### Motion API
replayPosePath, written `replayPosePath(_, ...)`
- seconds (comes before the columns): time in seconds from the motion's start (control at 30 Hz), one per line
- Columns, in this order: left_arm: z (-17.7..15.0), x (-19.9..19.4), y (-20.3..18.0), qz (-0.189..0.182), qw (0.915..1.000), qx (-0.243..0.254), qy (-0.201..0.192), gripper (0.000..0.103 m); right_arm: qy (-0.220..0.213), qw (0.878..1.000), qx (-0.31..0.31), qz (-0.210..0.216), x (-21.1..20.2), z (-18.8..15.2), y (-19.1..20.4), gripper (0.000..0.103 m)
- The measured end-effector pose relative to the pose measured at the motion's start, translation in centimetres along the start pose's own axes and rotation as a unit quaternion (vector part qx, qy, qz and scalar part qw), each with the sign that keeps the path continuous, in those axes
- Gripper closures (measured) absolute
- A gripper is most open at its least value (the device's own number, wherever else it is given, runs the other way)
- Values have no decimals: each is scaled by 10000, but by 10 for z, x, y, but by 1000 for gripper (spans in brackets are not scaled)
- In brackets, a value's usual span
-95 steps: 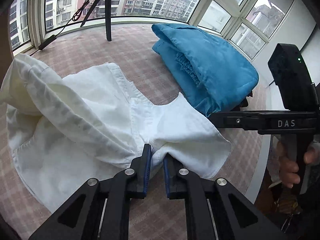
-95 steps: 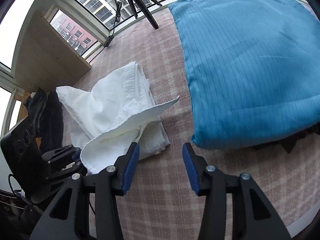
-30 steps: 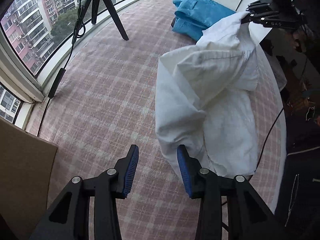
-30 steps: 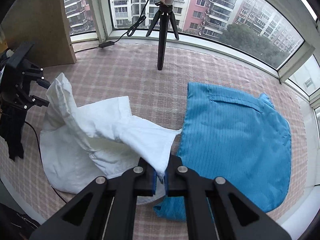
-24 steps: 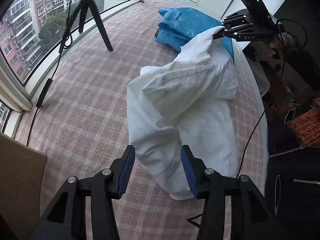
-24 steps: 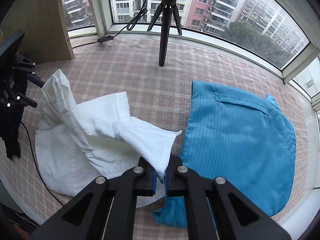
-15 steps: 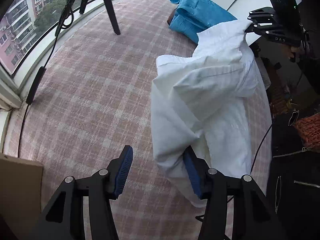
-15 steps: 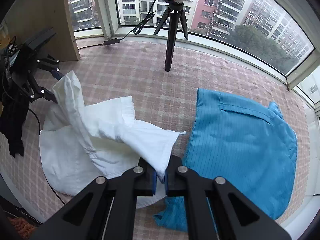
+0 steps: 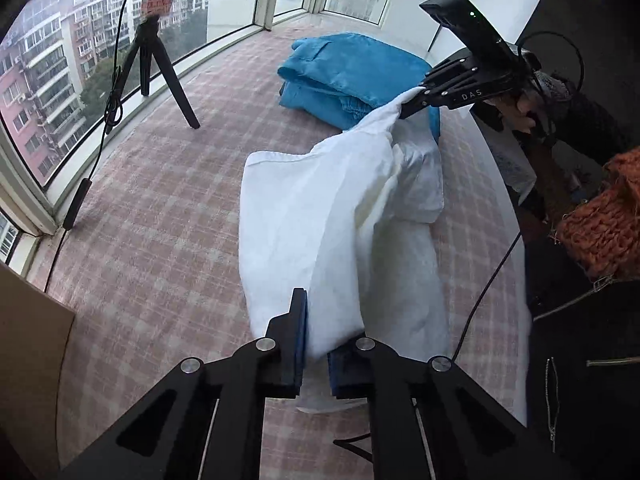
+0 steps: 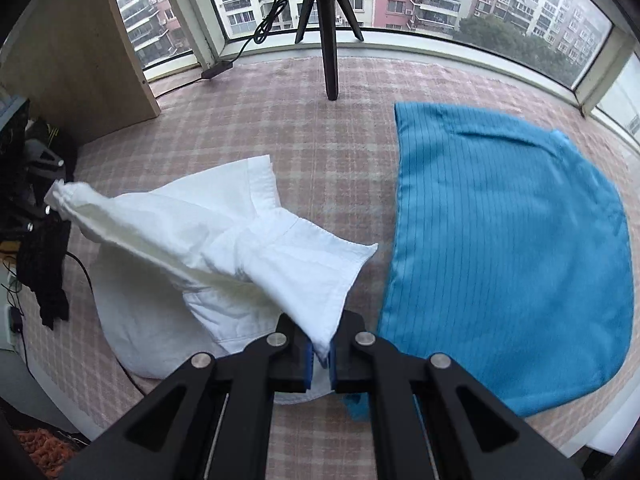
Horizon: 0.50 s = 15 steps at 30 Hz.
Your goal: Fold clothes
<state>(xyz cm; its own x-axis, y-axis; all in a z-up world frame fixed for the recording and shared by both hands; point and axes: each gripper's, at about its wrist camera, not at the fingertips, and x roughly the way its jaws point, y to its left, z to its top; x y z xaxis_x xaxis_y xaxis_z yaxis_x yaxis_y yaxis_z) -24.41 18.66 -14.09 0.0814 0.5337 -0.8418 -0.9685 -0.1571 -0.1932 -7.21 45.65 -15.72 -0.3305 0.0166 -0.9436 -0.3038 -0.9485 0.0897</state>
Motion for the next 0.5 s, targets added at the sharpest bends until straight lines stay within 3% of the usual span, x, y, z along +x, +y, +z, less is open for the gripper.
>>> replayPosePath(0.13,-31,18,-25,-81,9996,-43,249,85,167,9994,288,122,9,-47,3,98)
replayPosePath(0.23,-53,36,-41,170,9981,180,564,83,426,9969,618,219,33,-75,-3,98)
replayPosePath(0.37,-60,40,-41,479,9960,90,744,84,626,9960,618,-122,57,-85,-11,97)
replayPosePath(0.43,-62,32,-49,520,9954,114,793,84,669,9958,572,-265,49,-88,-14,95)
replayPosePath(0.5,-66,18,-58,501,9954,157,801,79,579,9967,355,-451,27,-91,-10,86)
